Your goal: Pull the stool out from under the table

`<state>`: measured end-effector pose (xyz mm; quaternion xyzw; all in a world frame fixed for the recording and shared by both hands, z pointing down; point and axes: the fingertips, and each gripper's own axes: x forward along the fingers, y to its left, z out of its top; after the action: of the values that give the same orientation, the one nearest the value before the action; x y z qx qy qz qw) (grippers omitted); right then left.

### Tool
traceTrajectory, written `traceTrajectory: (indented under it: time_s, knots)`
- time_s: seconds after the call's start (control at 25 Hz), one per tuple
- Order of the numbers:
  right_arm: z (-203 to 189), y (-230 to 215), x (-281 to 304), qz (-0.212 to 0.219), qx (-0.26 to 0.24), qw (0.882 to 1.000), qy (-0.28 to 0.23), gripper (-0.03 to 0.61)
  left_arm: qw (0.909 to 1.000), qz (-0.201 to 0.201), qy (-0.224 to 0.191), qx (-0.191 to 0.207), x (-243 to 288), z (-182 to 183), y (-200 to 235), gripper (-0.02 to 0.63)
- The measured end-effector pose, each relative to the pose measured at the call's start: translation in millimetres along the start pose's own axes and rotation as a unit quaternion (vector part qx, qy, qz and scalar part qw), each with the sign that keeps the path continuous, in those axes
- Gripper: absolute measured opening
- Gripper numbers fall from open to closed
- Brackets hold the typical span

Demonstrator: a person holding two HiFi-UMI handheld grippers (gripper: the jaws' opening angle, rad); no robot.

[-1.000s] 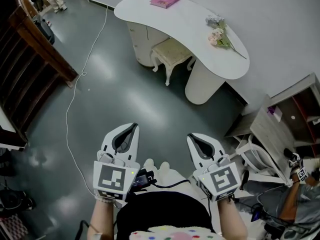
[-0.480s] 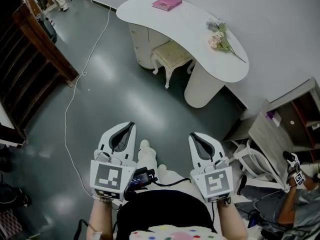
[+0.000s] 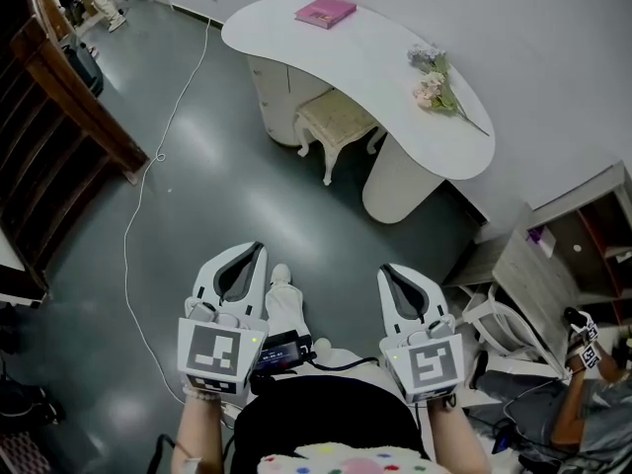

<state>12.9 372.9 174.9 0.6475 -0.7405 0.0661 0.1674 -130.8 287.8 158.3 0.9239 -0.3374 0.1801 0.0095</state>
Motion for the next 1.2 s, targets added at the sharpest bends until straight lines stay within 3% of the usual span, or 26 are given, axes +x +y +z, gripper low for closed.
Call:
traceTrajectory:
  time_s: [0.64,1.0,1.2]
  knots:
    - [48,-41,155,-0.061,0.035,0.997,0.03,0.034,0.9973,-0.071,0.009,0.015,130,28,112,0.017]
    - [77,-52,221,-0.092,0.045,0.995,0.009,0.034,0.9954,-0.092,0.0,0.028,176,40,166,0.017]
    - [71,-56,239,-0.108,0.074,0.991,0.032,0.034,0.9946,-0.101,0.006,0.023,189,35,184,0.017]
